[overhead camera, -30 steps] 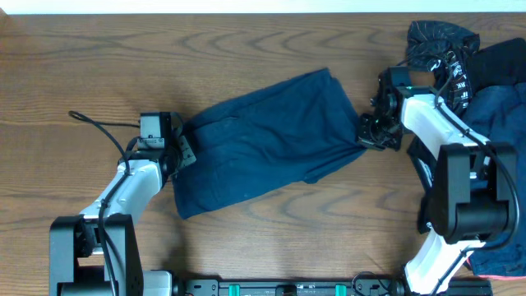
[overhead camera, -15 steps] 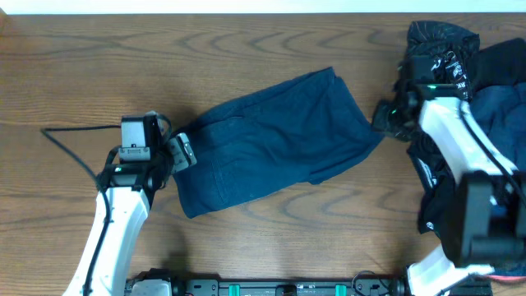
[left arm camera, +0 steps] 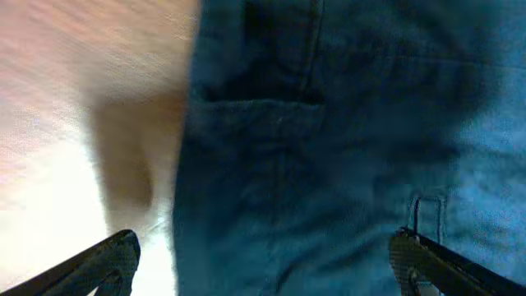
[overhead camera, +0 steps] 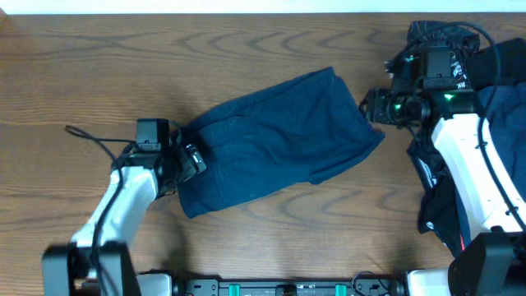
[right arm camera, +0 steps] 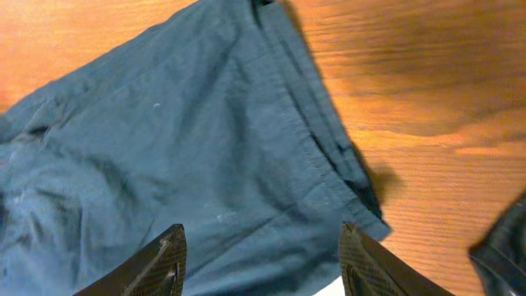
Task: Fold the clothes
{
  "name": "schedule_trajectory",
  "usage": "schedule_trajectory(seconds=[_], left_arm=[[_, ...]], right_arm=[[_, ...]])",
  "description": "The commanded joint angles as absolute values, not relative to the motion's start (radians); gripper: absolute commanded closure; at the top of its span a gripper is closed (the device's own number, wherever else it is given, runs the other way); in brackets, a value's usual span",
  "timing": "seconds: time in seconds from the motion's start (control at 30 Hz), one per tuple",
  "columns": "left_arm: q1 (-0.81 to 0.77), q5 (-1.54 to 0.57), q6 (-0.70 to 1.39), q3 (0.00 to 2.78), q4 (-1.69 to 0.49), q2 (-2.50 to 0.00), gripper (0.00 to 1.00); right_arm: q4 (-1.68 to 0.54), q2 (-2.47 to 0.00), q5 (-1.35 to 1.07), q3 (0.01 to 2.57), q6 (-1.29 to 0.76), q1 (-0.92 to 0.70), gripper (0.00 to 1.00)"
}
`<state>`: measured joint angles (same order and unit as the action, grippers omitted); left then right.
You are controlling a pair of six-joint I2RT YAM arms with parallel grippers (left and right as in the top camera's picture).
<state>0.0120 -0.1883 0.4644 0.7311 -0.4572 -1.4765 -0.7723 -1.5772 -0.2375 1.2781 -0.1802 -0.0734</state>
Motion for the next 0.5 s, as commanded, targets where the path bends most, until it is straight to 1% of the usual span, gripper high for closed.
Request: schedule_trajectory(seconds=[0.0,0.07,0.13,0.2,0.23,0.27,0.3,0.4,0.47], left_arm=[[0.016,-0.352,0.480,0.724,-0.404,-1.578,0.02],[0.016,-0.446,0.480,0.724,-0.364,-1.630,0.00],[0.016,-0.498,0.480,0.724,-0.352,-1.664,0.10],[0.016,-0.519,0.475,0.724,-0.354,-1.674,0.38],[0.016,-0.527,0.458,0.724,-0.356,-1.673,0.56],[0.017,-0.533,0.444,0.725,-0.358,-1.666,0.81],[0.017,-0.531,0.439,0.725,-0.363,-1.656,0.94],[0.017,-0.521,0.439,0.737,-0.403,-1.598,0.94],[0.017,-0.490,0.439,0.765,-0.472,-1.542,0.94]], right_arm=[[-0.774,-1.577,-0.252,1.287,-0.141,-0.093,0.43],[-0.775,-1.577,-0.252,1.287,-0.141,-0.093,0.44],[-0.775,-1.577,-0.252,1.287,-0.141,-0.093,0.45],[-0.776,-1.577,-0.257,1.287,-0.141,-0.093,0.49],[-0.777,-1.577,-0.265,1.287,-0.140,-0.093,0.51],[-0.778,-1.577,-0.271,1.287,-0.135,-0.096,0.54],[-0.778,-1.578,-0.287,1.287,-0.108,-0.101,0.59],[-0.779,-1.578,-0.341,1.287,-0.033,-0.124,0.81],[-0.778,-1.581,-0.347,1.287,-0.001,-0.149,0.95]])
